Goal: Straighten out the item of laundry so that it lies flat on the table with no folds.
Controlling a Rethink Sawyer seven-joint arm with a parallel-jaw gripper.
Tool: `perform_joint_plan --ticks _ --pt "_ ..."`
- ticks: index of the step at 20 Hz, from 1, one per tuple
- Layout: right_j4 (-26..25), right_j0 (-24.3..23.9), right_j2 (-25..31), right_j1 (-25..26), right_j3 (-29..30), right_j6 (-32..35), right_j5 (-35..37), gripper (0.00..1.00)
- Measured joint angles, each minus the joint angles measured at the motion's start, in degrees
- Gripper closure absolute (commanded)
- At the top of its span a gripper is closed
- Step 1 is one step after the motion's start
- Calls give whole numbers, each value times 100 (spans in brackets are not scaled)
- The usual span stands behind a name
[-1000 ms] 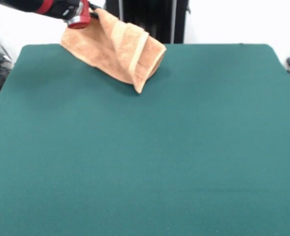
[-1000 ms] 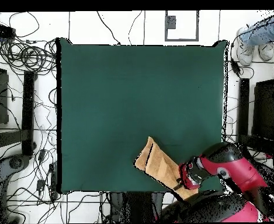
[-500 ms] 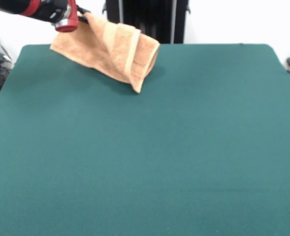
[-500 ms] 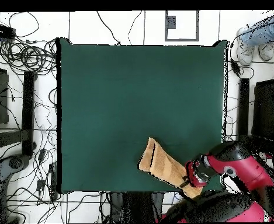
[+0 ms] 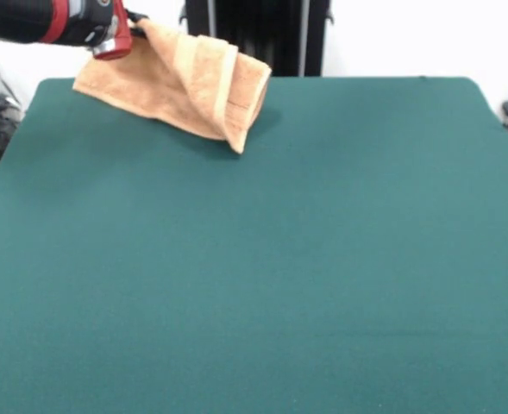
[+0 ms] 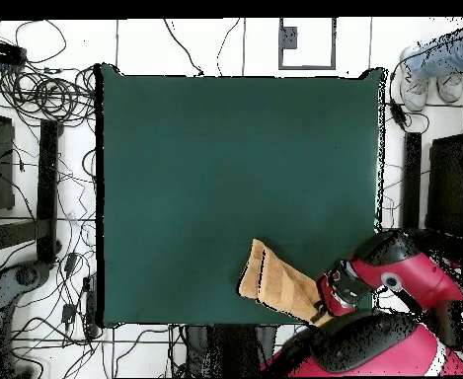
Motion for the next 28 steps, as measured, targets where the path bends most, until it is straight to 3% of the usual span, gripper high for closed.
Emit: perform_joint_plan --ticks 15,19,22,28 --pt "-61 -21 -8 0 -144 0 109 100" --pt "56 -274 88 -57 -1 0 -132 100" --pt "305 -619 286 -192 342 -10 -709 100" --pt "682 -1985 1224 -512 1567 -123 -3182 100"
